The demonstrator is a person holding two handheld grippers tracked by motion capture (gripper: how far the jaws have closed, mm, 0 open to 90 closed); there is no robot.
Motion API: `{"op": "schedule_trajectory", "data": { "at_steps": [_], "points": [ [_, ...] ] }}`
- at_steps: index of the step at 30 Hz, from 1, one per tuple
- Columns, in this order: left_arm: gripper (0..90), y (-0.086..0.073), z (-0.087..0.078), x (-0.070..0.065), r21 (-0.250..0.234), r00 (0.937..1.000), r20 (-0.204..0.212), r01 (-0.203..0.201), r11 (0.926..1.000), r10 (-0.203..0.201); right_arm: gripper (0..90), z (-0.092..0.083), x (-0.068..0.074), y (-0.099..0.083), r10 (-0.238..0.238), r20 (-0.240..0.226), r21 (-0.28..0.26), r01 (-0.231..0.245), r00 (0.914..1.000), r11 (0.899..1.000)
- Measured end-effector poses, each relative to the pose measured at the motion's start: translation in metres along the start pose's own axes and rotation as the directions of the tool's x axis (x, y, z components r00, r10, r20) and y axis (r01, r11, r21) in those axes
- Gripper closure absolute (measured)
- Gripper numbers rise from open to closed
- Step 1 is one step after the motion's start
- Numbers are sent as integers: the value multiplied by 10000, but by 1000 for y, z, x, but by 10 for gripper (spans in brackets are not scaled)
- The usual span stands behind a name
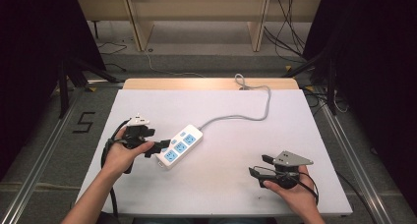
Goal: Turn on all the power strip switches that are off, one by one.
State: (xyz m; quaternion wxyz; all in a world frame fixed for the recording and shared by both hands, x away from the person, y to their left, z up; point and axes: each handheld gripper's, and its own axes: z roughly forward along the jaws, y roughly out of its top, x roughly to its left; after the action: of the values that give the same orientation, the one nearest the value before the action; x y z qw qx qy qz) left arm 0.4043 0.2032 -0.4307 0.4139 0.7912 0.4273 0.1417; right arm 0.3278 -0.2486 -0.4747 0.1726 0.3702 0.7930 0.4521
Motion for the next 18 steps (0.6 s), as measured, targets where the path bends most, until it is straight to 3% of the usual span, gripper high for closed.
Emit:
{"op": "schedule_trajectory", "data": {
  "at_steps": [4,10,12,15,18],
  "points": [
    [194,-10,-7,5,-253,9991,-359,-250,9994,241,306,0,0,0,25,15,33,-25,10000,10000],
    [166,-24,-19,7,-237,9973,-9,-741,9970,741,306,0,-1,0,44,14,18,-44,10000,10000],
    [160,-29,-20,7,-218,9969,46,-780,9967,781,306,0,-2,0,71,27,25,-71,10000,10000],
    [175,-38,-22,7,-270,9965,-208,-817,9963,811,306,1,-2,0,79,49,42,-79,10000,10000],
    [168,-44,-25,6,-215,9966,-66,-828,9963,827,306,0,-3,0,99,56,8,-99,9999,10000]
  ]
}}
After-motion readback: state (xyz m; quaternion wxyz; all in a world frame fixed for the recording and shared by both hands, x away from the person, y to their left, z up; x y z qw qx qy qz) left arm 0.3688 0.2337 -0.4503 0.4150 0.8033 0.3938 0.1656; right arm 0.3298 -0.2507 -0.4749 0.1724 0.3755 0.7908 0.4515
